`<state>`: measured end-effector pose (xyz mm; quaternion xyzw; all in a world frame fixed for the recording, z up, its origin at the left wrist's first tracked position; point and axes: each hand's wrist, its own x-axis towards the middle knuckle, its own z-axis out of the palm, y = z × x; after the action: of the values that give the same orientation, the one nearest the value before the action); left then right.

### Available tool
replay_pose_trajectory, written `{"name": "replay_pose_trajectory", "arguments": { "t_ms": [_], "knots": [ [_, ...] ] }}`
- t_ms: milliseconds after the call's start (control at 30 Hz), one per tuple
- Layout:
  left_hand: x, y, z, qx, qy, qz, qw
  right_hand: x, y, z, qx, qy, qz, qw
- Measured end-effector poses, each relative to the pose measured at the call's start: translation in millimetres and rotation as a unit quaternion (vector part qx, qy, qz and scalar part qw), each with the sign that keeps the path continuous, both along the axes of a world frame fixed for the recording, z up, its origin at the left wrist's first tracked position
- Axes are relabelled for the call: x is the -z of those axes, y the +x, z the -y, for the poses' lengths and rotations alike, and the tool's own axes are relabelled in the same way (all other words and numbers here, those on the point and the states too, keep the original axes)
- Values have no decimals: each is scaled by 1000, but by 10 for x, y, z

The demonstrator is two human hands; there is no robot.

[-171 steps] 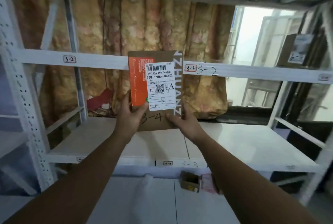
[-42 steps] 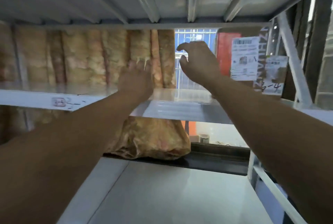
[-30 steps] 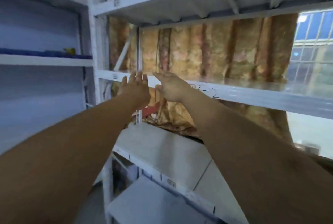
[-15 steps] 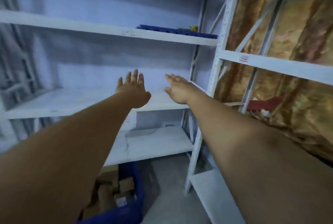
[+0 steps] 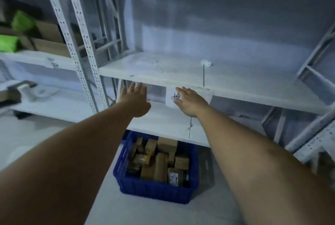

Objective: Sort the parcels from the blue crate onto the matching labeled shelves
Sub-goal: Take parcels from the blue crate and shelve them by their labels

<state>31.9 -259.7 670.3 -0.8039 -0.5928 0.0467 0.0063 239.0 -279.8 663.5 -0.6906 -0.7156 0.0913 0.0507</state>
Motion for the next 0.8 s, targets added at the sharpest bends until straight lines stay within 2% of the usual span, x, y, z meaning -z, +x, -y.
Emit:
{"name": "replay_pose_trajectory", "arguments": {
  "t_ms": [133,300,567,667,800],
  "knots": [
    [447,231,-537,40,-54,-41,997,633,25,-623,-22,-29,-5,999],
    [967,265,-1011,41,-104,-73,991,1210,93,-1173,-12,-75,-3,997],
    [1925,-171,-1668,-14,-166,-31,986,2063,-54,-1704,-16,-170,-8,985],
    [2262,-209,-1897,-11,-206,-18,978,2301,-61,-1811,15,-190,-31,981],
    [2767,-210,-2207,-12,-258,-10,966,2719,-5,-1926,114,-208,-71,969]
  ]
}}
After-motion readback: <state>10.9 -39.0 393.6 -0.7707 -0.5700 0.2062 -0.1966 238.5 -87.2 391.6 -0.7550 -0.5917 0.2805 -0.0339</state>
